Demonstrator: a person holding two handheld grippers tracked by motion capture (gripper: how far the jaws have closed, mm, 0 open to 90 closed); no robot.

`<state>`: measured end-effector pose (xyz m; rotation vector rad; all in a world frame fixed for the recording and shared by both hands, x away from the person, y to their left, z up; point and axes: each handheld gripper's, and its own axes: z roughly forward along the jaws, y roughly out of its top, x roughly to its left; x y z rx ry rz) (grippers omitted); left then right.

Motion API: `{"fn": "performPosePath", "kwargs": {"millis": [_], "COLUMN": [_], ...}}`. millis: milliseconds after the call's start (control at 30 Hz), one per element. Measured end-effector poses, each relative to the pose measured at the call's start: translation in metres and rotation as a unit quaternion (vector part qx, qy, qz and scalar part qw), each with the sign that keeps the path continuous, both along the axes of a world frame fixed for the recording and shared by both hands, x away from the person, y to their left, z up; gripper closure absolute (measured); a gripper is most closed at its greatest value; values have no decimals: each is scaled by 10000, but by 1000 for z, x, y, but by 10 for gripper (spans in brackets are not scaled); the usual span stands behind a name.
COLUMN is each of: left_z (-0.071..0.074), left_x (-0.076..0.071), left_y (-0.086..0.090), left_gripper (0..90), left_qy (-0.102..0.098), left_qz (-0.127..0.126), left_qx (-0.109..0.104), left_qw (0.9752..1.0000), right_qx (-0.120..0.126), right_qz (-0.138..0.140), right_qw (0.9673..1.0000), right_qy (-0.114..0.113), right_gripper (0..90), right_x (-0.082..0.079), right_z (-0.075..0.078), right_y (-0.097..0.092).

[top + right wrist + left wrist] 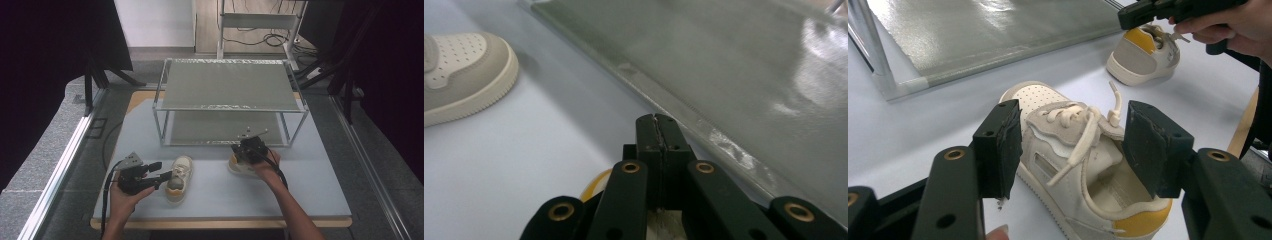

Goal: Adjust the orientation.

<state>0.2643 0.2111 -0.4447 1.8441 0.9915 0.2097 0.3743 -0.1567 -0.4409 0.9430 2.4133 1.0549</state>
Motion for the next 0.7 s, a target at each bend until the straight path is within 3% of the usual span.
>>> {"fn": "performPosePath", "kwargs": {"millis": [167, 300, 567, 700], "left_z": [0, -1, -1, -2], "left_x": [0, 0, 0, 0], "left_y": [4, 3, 3, 2], "left_gripper": [403, 403, 403, 403], "left_qy": [6, 9, 25, 27], "left_qz": [45, 33, 30, 28], "left_qx": [-30, -24, -18, -14], "left_qw": [10000, 10000, 10000, 10000], "right_qx": [11, -172, -136, -110], "right_qz": [73, 69, 150, 385], "right_qw": [9998, 9996, 9992, 9983], "right_qy": [200, 217, 345, 431], "right_gripper": [900, 900, 900, 900], "right_x": [7, 10, 14, 11], "right_z": [-1, -2, -3, -3], "right_y": [0, 1, -1, -3]}}
